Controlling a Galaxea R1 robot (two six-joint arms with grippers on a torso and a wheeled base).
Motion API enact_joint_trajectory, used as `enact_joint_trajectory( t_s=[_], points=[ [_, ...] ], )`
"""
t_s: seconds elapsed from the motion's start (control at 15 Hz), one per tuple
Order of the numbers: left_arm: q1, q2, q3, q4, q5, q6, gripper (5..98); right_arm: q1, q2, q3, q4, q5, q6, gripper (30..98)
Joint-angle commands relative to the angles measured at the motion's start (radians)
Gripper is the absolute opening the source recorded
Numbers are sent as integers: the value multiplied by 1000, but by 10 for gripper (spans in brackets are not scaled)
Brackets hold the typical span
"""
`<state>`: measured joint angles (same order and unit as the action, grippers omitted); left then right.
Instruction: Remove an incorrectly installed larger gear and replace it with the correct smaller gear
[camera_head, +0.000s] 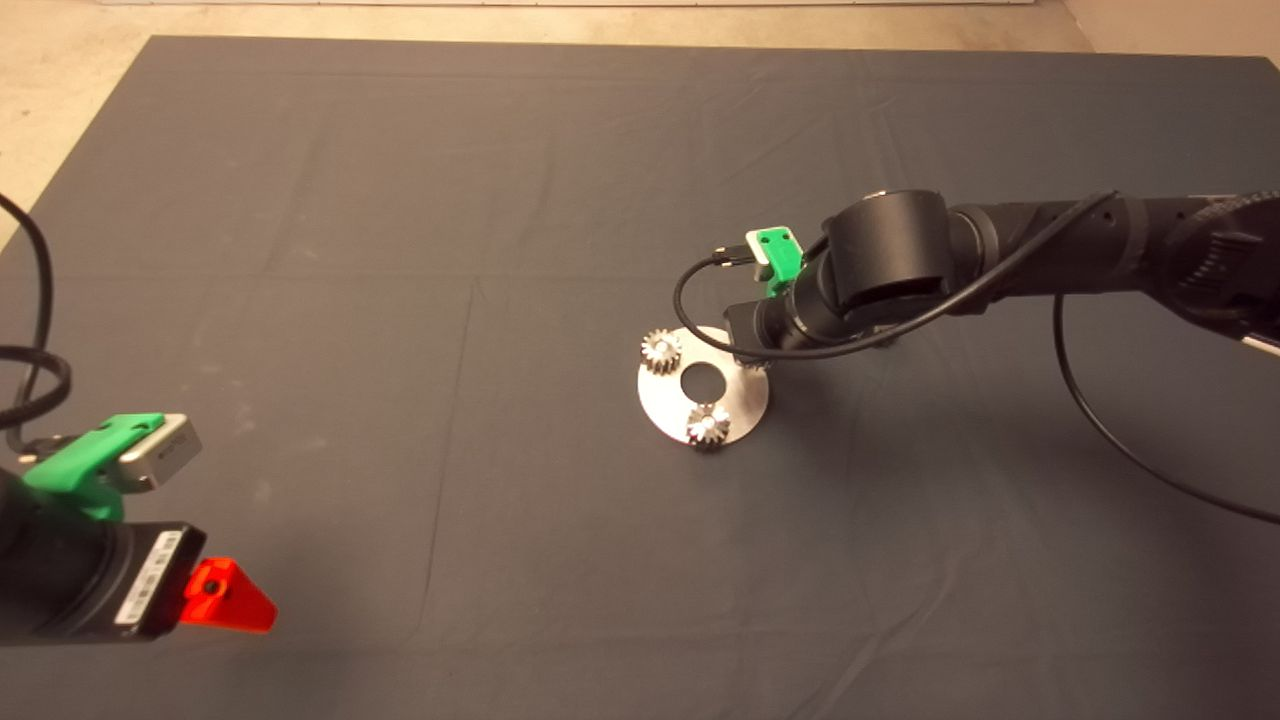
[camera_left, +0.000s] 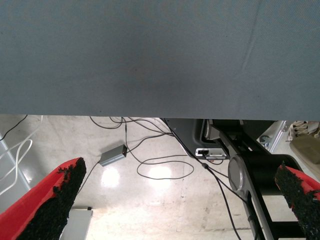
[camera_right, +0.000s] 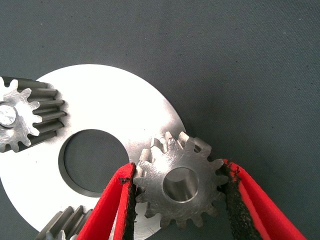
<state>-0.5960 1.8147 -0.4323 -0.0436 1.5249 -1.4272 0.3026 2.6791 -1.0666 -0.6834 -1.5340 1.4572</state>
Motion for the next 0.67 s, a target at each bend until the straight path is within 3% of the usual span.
enact_joint_trajectory(
  t_s=[0.0,0.6],
  points=[
    [-1,-5,-3,8,133,3,982,6,8,8,-21,-124,5,393],
    [-1,-5,-2,8,133,1,982,4,8,10,-19,-124,9,393]
  ],
)
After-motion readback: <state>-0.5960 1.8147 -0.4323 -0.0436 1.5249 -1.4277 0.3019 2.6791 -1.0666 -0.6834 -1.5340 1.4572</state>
